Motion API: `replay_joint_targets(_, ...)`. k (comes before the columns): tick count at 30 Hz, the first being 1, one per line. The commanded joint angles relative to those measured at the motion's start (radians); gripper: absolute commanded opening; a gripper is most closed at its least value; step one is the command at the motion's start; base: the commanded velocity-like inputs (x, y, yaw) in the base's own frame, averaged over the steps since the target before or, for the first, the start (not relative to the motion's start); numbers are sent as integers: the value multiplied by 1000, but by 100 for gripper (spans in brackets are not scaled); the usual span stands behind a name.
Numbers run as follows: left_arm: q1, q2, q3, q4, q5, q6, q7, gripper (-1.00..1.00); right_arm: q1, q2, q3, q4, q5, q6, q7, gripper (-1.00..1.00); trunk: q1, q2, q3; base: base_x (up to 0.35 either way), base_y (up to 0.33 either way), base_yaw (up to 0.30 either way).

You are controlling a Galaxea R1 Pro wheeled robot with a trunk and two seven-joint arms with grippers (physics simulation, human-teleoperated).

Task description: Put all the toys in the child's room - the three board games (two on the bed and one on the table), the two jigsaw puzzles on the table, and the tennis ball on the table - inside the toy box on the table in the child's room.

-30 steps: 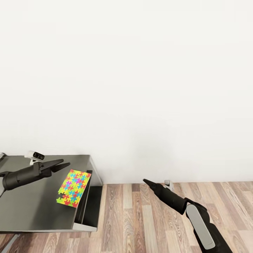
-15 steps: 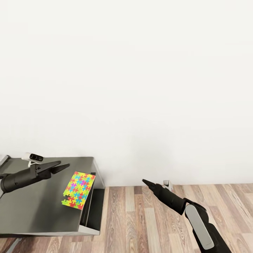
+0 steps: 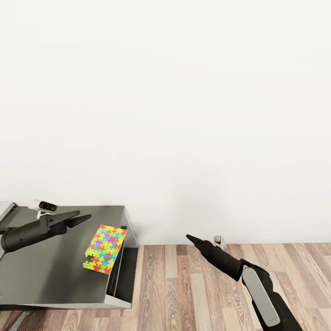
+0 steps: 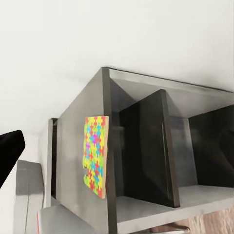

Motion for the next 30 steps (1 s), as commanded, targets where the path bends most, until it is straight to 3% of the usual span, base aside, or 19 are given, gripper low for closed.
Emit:
replay_joint_targets(1, -1, 0, 0, 0, 0, 5, -2, 100, -1, -1, 0, -1, -4, 4, 0, 100, 1, -2, -1, 0, 60, 119)
replay_joint_targets(9, -1, 0, 0, 0, -5, 6, -2, 100, -1, -1, -1, 0, -4, 4, 0, 100, 1, -2, 4, 0, 173, 210)
replay_joint_targets(20, -1, -6, 0, 0, -5, 1, 0, 100, -1, 0, 0, 1, -4, 4, 0, 100, 1, -2, 13, 0, 22, 237)
replay_joint_targets(30, -1, -6, 1, 0, -5, 1, -2, 100, -1, 0, 0, 1, -5, 4, 0, 100, 4, -9, 11, 0, 0, 44)
